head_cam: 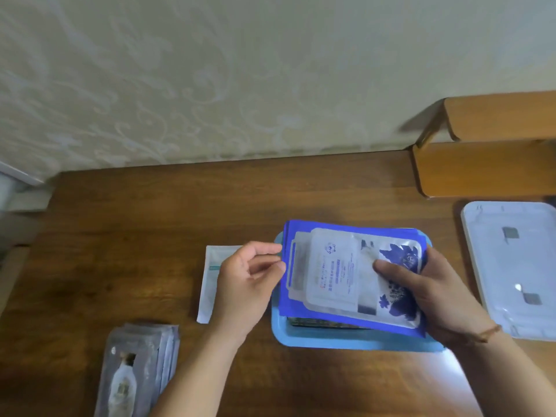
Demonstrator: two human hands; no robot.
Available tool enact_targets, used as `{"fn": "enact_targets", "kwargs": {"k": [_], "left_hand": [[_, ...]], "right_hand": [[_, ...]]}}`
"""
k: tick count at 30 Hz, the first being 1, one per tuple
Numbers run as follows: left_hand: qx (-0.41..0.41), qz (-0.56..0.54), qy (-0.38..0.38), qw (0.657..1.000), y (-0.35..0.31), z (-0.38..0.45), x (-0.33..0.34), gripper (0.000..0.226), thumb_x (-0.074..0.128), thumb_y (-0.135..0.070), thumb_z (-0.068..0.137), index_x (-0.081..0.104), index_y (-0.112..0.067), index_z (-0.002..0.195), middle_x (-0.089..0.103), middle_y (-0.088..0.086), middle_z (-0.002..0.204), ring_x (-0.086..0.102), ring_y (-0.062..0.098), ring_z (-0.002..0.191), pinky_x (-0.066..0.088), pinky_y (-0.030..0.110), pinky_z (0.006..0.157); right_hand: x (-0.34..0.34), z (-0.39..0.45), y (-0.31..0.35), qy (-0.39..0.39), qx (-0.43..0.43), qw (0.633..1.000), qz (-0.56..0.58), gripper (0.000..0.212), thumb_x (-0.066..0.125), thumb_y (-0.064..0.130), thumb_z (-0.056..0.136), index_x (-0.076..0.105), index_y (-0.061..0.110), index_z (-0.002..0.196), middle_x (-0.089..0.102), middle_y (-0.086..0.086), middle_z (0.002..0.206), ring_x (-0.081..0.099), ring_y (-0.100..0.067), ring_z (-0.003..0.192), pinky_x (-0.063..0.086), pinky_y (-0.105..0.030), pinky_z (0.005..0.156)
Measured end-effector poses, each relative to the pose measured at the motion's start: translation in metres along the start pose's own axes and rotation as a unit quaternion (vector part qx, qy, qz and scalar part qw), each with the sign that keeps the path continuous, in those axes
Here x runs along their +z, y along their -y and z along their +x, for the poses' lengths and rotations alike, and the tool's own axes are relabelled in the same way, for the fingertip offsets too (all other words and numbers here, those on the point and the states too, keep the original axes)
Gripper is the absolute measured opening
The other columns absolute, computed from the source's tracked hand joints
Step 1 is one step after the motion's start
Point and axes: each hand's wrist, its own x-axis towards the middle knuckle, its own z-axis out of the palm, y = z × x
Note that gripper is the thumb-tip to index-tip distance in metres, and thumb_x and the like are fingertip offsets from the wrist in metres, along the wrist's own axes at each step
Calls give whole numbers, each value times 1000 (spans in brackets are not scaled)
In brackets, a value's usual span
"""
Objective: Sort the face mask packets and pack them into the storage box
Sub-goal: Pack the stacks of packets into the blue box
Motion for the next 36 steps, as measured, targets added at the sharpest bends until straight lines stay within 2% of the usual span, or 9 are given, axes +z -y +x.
{"fn": "enact_targets", "kwargs": {"k": [2, 6, 11, 17, 21, 26, 31, 34, 36], "left_hand": [[26, 65, 4, 998, 5, 5, -6, 19, 68, -3, 88, 70, -18, 100, 76, -9, 92, 71, 5, 91, 57, 23, 82], [102, 136, -21, 985, 14, 7, -1, 20, 69, 0, 87, 72, -16, 98, 72, -13, 93, 68, 1, 93, 53, 12, 79], [132, 145, -48, 979, 21, 8, 3, 18, 71, -4, 86, 72, -19, 95, 70, -18, 92, 66, -2, 92, 50, 7, 73], [176, 202, -45, 962, 27, 9, 5, 16, 73, -9, 86, 72, -18, 98, 69, -17, 93, 66, 1, 89, 55, 14, 73], [315, 359, 25, 878, 26, 8, 11, 20, 72, -7, 84, 70, -14, 103, 69, -4, 97, 63, 14, 91, 54, 32, 77], [349, 500, 181, 772, 23, 5, 40, 39, 78, -7, 75, 67, -11, 112, 64, 4, 111, 60, 23, 94, 55, 39, 72], [269, 568, 213, 748, 27, 12, 49, 46, 82, -18, 70, 62, -16, 112, 56, 9, 129, 62, 27, 87, 55, 39, 63], [249, 585, 213, 742, 24, 13, 55, 54, 83, -26, 72, 59, -15, 119, 50, 12, 141, 63, 29, 97, 55, 40, 69], [248, 587, 203, 743, 22, 15, 59, 58, 77, -31, 81, 53, -14, 132, 43, 11, 147, 59, 28, 107, 53, 40, 79]], "right_hand": [[-10, 0, 1, 20, 8, 999, -28, 40, 85, 20, 70, 65, 2, 100, 71, -28, 86, 68, -45, 68, 55, -56, 60], [-17, 4, -6, 18, 18, 996, -89, 20, 70, -1, 83, 63, -1, 101, 74, -11, 73, 71, -23, 58, 54, -27, 47], [-1, 23, -30, 0, 60, 993, -103, 21, 71, 0, 84, 65, 7, 103, 74, -17, 91, 72, -38, 82, 59, -56, 73], [3, 40, -46, -24, 98, 986, -132, 23, 77, 5, 78, 67, 9, 99, 76, -12, 86, 73, -33, 77, 58, -57, 76], [1, 41, -46, -38, 125, 970, -205, 57, 87, 36, 60, 63, 12, 105, 76, -6, 85, 74, -25, 70, 61, -49, 70], [-2, 29, -40, -20, 127, 938, -322, 51, 85, 25, 71, 50, 21, 107, 71, 0, 88, 71, -15, 68, 57, -33, 64], [-2, 15, -35, 19, 86, 886, -456, 71, 80, 35, 74, 40, 19, 130, 56, -4, 126, 56, -20, 113, 44, -33, 99], [2, 5, -28, 49, 51, 847, -528, 94, 70, 34, 86, 9, 9, 153, 22, -6, 156, 27, -19, 143, 22, -23, 113], [5, 4, -23, 58, -24, 829, -556, 84, 68, 27, 88, 17, 10, 153, 19, -3, 159, 23, -18, 146, 19, -18, 112]]}}
